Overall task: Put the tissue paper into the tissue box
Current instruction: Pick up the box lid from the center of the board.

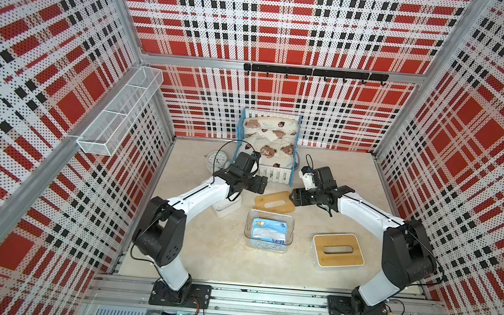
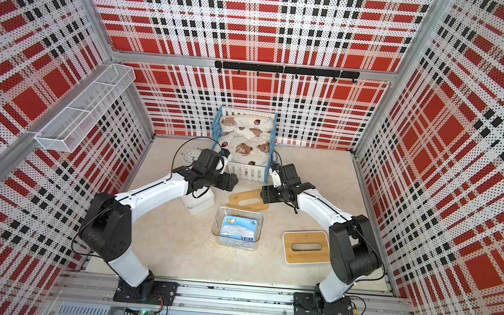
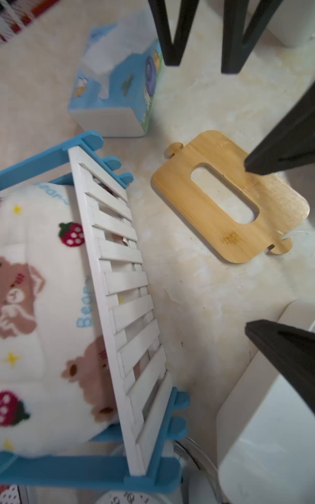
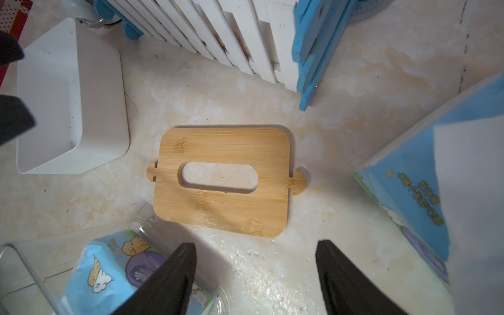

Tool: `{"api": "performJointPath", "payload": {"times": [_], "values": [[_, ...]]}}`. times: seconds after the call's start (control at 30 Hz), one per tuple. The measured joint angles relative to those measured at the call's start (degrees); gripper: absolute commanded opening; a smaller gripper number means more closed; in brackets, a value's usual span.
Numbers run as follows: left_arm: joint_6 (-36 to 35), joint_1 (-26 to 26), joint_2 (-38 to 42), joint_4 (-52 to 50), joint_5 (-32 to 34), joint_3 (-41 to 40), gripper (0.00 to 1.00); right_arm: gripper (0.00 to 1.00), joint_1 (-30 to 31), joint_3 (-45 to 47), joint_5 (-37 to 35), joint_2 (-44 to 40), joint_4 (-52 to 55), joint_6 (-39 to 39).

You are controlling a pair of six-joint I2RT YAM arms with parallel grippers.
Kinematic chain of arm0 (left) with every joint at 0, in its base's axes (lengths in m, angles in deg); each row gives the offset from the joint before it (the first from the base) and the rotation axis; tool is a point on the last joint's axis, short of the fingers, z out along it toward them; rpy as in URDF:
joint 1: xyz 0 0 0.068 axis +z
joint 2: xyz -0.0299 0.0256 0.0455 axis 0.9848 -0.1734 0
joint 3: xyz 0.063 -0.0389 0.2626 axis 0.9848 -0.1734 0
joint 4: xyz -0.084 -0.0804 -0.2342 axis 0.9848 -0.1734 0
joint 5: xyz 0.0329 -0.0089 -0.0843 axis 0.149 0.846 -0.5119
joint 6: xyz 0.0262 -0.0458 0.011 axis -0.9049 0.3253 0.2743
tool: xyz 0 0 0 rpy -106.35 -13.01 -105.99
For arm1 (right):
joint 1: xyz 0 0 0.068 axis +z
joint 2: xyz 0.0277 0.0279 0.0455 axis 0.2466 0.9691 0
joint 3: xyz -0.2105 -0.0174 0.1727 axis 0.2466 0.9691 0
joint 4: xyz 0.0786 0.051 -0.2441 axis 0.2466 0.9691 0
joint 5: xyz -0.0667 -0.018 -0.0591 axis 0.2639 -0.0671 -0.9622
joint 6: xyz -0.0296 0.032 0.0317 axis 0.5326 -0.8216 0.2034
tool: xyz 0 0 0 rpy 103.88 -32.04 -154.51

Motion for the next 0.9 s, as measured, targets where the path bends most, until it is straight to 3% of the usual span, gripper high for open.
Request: {"api": "performJointPath", "payload": {"times": [0.4, 0.9], "values": [[-26.01, -4.2, -14.34, -12.98, 1.16, 12.02, 0.87, 0.77, -3.45, 8.39, 2.95, -7.74, -3.85, -0.33], [-40.09, -2.89, -24.17, -19.67, -2.36, 22.67, 0.87, 0.77, -4.0, 9.29, 4.11, -7.91, -4.33, -0.09]]}}
